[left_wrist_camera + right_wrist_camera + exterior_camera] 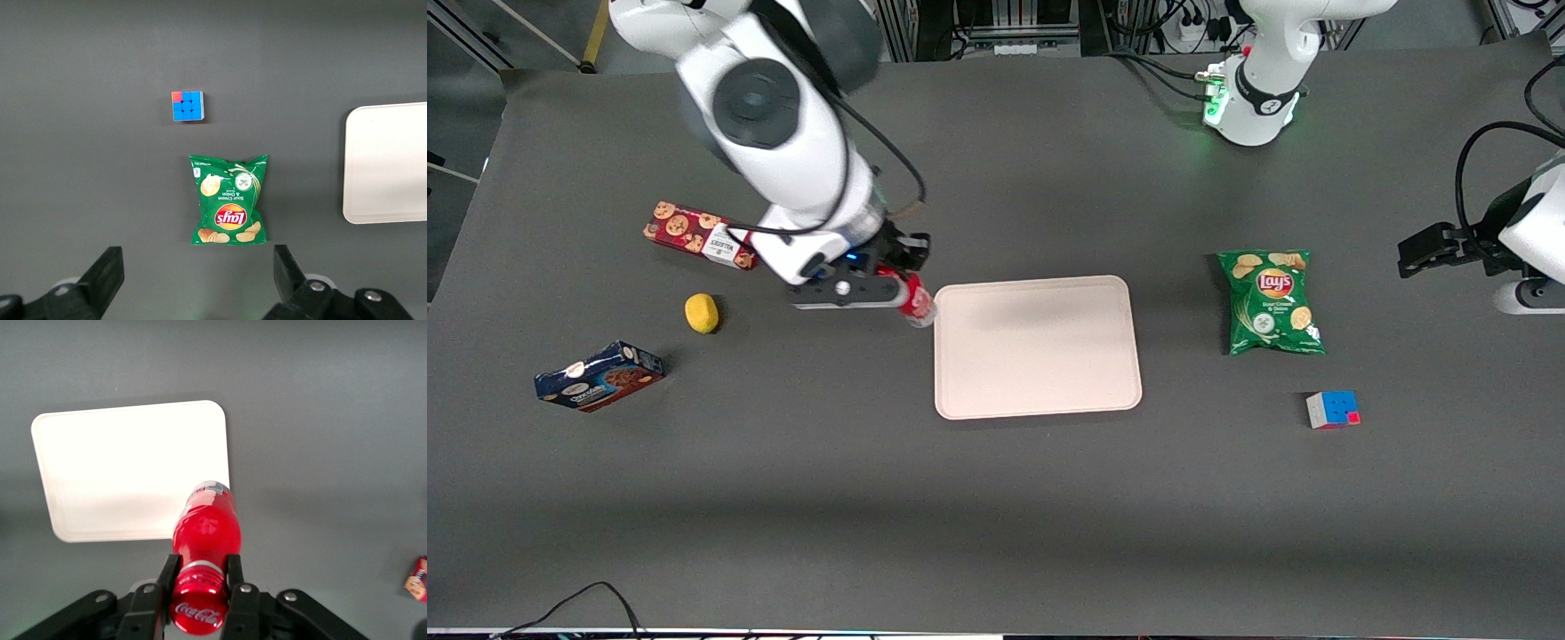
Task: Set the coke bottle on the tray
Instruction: 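Carry the held bottle over to the white tray, then lower the bottle upright onto the tray and open the right gripper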
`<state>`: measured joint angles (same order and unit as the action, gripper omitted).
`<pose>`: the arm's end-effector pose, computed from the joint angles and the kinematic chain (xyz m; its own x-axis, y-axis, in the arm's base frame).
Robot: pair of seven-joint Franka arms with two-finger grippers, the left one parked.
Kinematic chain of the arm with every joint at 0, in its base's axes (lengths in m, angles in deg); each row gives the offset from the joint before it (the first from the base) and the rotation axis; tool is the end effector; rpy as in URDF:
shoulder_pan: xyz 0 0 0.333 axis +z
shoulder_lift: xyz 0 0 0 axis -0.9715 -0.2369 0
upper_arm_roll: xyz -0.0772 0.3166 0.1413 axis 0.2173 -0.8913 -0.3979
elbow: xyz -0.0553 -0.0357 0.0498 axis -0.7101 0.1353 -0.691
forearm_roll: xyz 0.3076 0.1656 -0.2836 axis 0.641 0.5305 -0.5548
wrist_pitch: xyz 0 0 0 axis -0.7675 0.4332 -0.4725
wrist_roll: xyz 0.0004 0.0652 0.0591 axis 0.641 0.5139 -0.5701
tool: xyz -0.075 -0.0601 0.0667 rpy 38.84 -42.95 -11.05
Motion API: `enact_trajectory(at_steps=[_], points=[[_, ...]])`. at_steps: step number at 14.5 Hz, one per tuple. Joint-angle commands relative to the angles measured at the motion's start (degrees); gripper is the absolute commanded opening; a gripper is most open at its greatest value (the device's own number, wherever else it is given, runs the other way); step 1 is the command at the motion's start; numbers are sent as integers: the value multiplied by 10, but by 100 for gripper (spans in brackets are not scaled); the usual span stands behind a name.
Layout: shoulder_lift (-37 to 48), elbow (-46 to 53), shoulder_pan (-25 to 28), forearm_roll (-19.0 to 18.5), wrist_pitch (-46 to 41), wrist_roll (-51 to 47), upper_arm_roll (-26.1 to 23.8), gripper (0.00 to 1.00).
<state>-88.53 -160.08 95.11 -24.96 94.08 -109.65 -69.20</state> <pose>0.6024 0.4245 0.5396 0.9967 -0.0387 -0.0711 -0.0411 -0.9986 -0.0329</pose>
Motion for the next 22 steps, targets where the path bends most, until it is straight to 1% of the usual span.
enact_trajectory(at_steps=[1, 2, 5, 6, 10, 13, 17, 18, 19, 20, 22], points=[[-67, 19, 18, -65, 47, -96, -50, 0], [-71, -3, 18, -83, 71, -112, -54, 0], [-76, -81, 18, -91, 160, -119, -56, 0], [-81, -96, 18, -102, 176, -119, -56, 0], [-116, -104, 16, -135, 188, -143, -55, 0], [-131, -105, 12, -136, 210, -147, -55, 0], [-135, -105, 10, -136, 212, -147, -54, 0], [-135, -105, 10, -136, 212, -147, -53, 20], [-135, -105, 10, -136, 212, -147, -53, 64], [-135, -105, 10, -136, 212, -152, -52, 100], [-130, -102, 8, -135, 211, -159, -53, 100]])
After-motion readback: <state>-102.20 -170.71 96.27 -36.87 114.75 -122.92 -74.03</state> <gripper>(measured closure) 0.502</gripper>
